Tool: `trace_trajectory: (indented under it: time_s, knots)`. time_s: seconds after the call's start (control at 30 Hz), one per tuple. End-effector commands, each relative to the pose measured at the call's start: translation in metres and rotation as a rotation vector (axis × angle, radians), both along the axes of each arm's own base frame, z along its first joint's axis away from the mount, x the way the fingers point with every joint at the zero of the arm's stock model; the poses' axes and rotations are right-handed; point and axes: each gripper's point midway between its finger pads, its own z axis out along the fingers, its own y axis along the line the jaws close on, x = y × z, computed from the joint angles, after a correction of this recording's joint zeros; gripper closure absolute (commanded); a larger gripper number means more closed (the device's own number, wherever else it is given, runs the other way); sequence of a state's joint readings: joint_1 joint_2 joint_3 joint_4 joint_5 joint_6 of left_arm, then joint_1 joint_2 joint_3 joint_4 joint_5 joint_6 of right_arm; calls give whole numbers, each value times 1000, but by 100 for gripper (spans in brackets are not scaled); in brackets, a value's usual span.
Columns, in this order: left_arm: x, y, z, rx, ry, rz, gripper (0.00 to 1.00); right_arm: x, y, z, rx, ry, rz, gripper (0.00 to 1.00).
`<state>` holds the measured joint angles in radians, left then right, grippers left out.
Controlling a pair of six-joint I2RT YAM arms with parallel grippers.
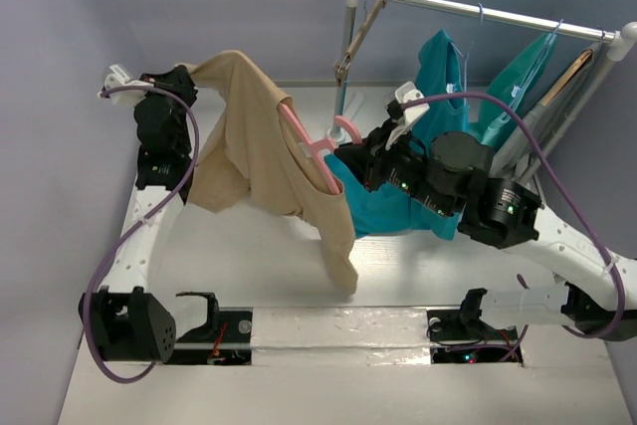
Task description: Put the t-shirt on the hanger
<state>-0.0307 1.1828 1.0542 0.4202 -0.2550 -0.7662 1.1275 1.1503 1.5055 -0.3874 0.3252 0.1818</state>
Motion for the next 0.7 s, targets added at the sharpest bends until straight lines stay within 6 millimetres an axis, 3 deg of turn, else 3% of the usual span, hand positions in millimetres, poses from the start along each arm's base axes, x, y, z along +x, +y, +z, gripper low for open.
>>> trace_trajectory:
  time_s: [0.0, 0.17, 0.27, 0.3, 0.33, 0.37, 0.4, 0.43, 0.47, 0.53, 0.57, 0.6, 0.67]
  knots:
    - [-7, 8, -12, 7, 11, 32, 100, 4, -3, -4, -47, 6, -33, 100]
    - [-12, 11, -6, 21, 13, 50, 100, -8, -19, 22, -27, -9, -8, 100]
    - [-15, 9, -9, 30, 16, 39, 100, -9, -11, 1, -76, 26, 18, 100]
    - [-17, 7, -10, 37, 17, 24, 96, -6, -5, -12, -115, 46, 13, 100]
    - [-18, 4, -13, 45, 21, 7, 85, -3, -3, -22, -137, 54, 6, 100]
    - [-20, -2, -15, 50, 21, -23, 66, -3, -2, -26, -148, 60, 4, 100]
    - [-28, -3, -22, 49, 20, -30, 57, -2, -1, -30, -160, 66, 3, 100]
    - [-33, -12, -35, 47, 33, -58, 46, -2, -1, -29, -162, 62, 3, 100]
    - [-39, -19, -37, 47, 30, -78, 43, -1, -2, -29, -164, 59, -3, 100]
    - [-60, -41, -29, 54, -6, -134, 41, 2, -1, -31, -182, 57, -15, 100]
    - [-71, -79, -43, 85, 24, -210, 41, 5, -2, -30, -188, 50, -30, 100]
    - [-89, -93, -37, 95, 4, -229, 41, 7, -1, -33, -202, 52, -38, 100]
    - [-109, -111, -47, 100, 18, -224, 46, 13, 3, -40, -233, 56, -60, 100]
